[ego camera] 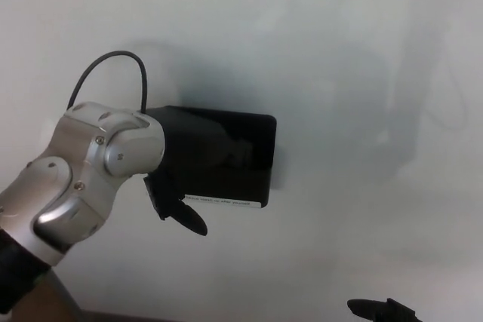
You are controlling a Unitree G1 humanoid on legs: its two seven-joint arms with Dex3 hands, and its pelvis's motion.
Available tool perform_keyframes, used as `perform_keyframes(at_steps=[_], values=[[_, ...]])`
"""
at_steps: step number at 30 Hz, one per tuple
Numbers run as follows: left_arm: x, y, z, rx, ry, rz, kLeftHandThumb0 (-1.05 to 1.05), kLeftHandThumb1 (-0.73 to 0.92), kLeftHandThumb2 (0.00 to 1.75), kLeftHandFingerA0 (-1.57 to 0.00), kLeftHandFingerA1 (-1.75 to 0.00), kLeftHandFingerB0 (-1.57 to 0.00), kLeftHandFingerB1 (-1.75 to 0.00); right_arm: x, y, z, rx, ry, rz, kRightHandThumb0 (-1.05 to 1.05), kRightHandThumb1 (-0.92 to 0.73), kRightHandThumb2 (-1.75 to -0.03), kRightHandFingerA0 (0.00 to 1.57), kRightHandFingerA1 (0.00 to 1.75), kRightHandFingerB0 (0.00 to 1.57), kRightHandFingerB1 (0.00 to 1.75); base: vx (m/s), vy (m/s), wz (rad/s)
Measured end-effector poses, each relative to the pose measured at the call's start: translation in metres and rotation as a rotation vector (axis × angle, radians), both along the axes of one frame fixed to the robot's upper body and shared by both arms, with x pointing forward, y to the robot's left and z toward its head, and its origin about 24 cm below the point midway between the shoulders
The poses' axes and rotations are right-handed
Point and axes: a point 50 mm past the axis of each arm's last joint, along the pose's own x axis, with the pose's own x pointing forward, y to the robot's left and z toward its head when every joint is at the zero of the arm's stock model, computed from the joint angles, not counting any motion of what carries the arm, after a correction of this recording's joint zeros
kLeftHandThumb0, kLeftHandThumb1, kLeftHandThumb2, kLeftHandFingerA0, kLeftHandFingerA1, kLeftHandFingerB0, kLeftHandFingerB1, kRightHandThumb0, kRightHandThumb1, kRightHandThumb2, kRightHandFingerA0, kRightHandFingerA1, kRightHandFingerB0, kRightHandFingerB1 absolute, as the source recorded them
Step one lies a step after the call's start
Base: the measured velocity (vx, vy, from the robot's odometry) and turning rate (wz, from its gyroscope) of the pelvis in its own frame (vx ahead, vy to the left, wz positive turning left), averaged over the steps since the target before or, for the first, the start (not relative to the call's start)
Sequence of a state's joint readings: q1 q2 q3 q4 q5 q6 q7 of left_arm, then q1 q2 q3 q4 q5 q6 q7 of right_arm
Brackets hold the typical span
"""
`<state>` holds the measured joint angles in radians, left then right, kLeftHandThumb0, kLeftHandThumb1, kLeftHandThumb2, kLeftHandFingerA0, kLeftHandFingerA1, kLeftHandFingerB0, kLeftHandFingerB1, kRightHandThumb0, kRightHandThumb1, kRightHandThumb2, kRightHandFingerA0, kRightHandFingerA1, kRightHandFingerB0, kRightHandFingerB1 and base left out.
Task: A magnetic marker holder is on the left hand side of the white board, the robot put the index and middle finger into the opening of the container and pull off the magnetic holder and hand it to a human on the left hand side.
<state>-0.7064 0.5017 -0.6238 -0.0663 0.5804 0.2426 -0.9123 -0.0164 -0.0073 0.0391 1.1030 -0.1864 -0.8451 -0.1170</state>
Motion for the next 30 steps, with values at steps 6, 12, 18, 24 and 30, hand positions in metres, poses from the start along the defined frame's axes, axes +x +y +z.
perform_keyframes(at_steps=[6, 12, 18, 24, 30], values=[[0.001, -0.006, -0.004, 0.085, 0.023, 0.015, -0.36, 0.5, 0.56, -0.75, -0.62, -0.64, -0.41, 0.0, 0.0, 0.0, -0.001, 0.001, 0.0, -0.5, -0.66, -0.63, 0.78, 0.52, 0.63, 0.46, 0.0, 0.0, 0.0], [-0.001, -0.017, -0.007, 0.223, -0.028, -0.021, -0.31, 0.59, 0.57, -0.68, -1.11, -0.6, -0.49, 0.0, 0.0, 0.0, -0.002, -0.001, -0.001, -0.48, -0.7, -0.61, 0.8, 0.5, 0.67, 0.46, 0.0, 0.0, 0.0], [-0.007, -0.021, -0.021, 0.272, -0.114, -0.036, -0.35, 0.66, 0.59, -0.7, -0.97, -0.53, -0.42, 0.001, 0.0, 0.0, -0.002, -0.003, -0.002, -0.49, -0.7, -0.61, 0.8, 0.5, 0.68, 0.47, 0.0, 0.0, 0.0], [-0.01, -0.02, -0.047, 0.265, -0.189, -0.016, -0.39, 0.65, 0.59, -0.74, -1.14, -0.7, -0.46, 0.001, 0.0, 0.0, -0.004, -0.002, 0.0, -0.49, -0.7, -0.62, 0.83, 0.51, 0.69, 0.47, 0.0, 0.0, 0.0], [-0.003, -0.018, -0.07, 0.196, -0.177, 0.066, -0.34, 0.76, 0.63, -0.65, -1.62, -0.63, -1.27, 0.001, 0.002, 0.0, -0.01, 0.0, 0.006, -0.49, -0.71, -0.62, 0.82, 0.51, 0.69, 0.47, 0.0, 0.0, 0.0]])
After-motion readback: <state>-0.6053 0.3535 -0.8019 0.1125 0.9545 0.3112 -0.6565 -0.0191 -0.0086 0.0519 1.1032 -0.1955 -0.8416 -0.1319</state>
